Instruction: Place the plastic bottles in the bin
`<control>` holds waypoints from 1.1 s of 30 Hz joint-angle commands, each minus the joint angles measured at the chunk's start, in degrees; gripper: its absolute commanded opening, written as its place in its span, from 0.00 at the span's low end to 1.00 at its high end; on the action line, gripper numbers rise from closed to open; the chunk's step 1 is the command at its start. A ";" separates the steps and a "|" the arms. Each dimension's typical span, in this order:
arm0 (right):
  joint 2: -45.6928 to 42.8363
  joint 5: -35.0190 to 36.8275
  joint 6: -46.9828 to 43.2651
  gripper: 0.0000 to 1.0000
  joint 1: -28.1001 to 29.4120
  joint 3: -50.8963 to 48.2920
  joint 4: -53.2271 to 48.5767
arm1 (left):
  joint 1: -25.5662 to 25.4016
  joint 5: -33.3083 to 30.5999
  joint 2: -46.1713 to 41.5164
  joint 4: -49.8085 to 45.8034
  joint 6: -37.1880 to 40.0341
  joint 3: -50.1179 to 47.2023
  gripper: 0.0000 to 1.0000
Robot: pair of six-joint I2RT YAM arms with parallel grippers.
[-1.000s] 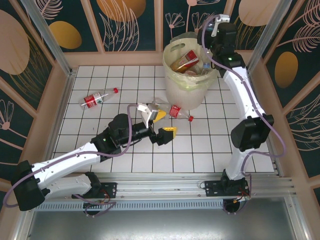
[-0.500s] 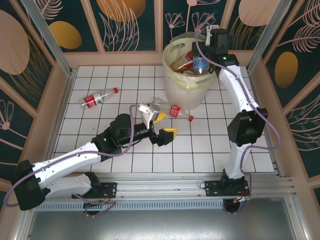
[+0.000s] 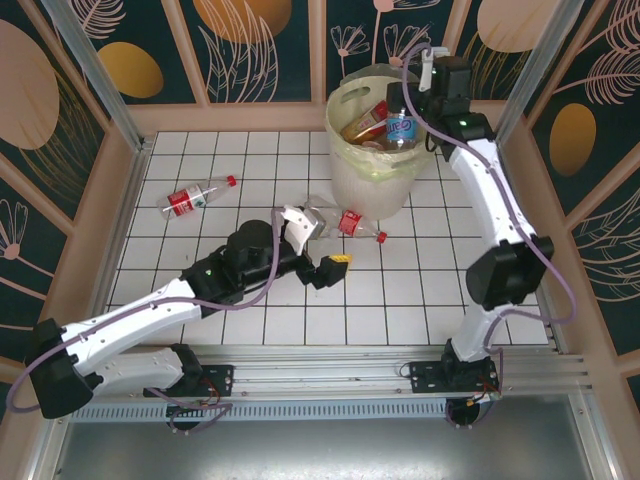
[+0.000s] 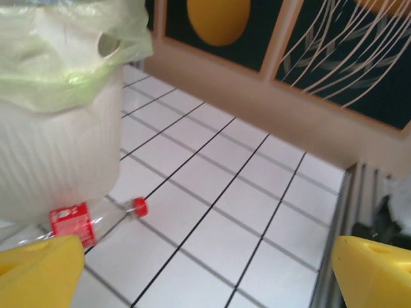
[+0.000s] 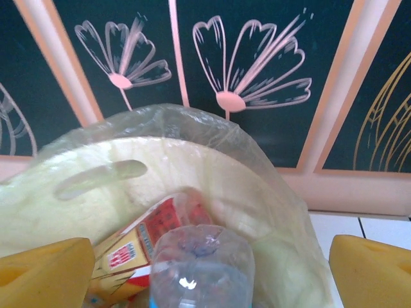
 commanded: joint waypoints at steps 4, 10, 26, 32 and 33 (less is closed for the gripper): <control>-14.91 -4.91 3.17 0.96 1.71 -13.55 4.22 | 0.10 -6.80 4.20 -11.61 10.81 4.47 0.99; -30.77 -11.58 8.47 0.96 3.29 -32.39 10.25 | 2.85 -9.86 12.54 -20.26 18.13 9.62 0.99; -54.95 -22.23 12.81 0.97 3.50 -58.28 6.33 | 11.73 -14.13 38.22 -29.47 33.54 24.76 0.99; -57.21 -22.22 12.71 0.97 3.51 -59.96 4.56 | 14.81 -14.26 45.34 -31.23 36.48 30.37 0.99; -57.50 -22.16 12.75 0.97 3.48 -60.14 4.38 | 15.33 -14.00 45.93 -31.01 36.67 30.72 0.99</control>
